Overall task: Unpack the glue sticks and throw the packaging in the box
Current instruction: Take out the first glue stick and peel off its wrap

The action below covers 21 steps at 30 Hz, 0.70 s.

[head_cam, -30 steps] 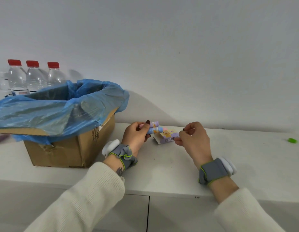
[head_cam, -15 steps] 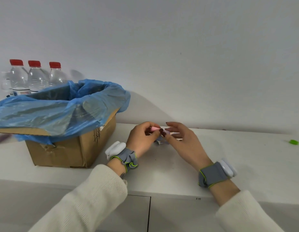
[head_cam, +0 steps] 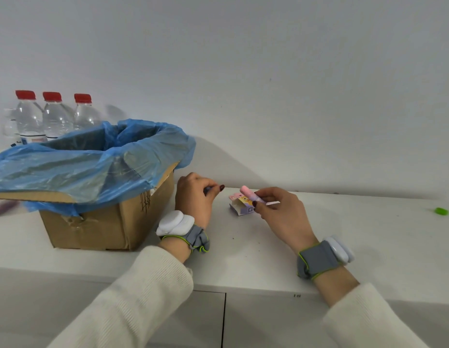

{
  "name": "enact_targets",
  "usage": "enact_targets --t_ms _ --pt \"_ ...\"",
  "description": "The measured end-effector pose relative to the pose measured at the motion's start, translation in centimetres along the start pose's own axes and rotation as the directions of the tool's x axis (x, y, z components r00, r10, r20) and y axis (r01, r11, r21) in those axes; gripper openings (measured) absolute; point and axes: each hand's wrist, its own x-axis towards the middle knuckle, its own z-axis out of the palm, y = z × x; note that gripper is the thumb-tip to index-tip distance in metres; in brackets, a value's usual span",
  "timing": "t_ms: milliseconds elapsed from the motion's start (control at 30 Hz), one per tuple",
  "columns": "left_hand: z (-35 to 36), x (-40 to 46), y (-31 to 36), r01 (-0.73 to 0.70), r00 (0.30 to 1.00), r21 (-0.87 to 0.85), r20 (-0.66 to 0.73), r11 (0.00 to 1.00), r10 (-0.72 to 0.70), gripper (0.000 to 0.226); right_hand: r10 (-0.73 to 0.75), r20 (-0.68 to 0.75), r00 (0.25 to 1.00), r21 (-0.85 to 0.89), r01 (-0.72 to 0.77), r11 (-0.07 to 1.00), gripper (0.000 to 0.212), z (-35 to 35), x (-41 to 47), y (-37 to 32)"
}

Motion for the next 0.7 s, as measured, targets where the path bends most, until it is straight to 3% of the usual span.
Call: enact_targets --t_ms 133,367,633,700 --pt "0.0 -0.06 -0.19 0.016 0.998 0.079 0.061 0.997 -0.021 0.013 -0.001 0.015 1.0 -0.017 0.001 1.0 0.014 0.0 -0.08 -0.09" --pt "-0.11 -0.12 -0.03 0.079 0.997 -0.03 -0.02 0.996 -0.08 0.011 0.008 0.017 1.0 -0.009 -0.008 1.0 0.014 0.05 -0.06 -0.14" --pt "0.23 0.04 -0.62 0.146 0.988 -0.084 0.06 0.986 -0.141 0.028 0.004 0.014 1.0 -0.002 -0.004 1.0 0.015 0.12 -0.06 -0.22" --pt "0.23 0.04 -0.63 0.102 0.994 -0.033 0.043 0.994 -0.101 0.032 0.0 0.011 1.0 -0.007 0.0 1.0 0.014 0.12 -0.02 -0.18"
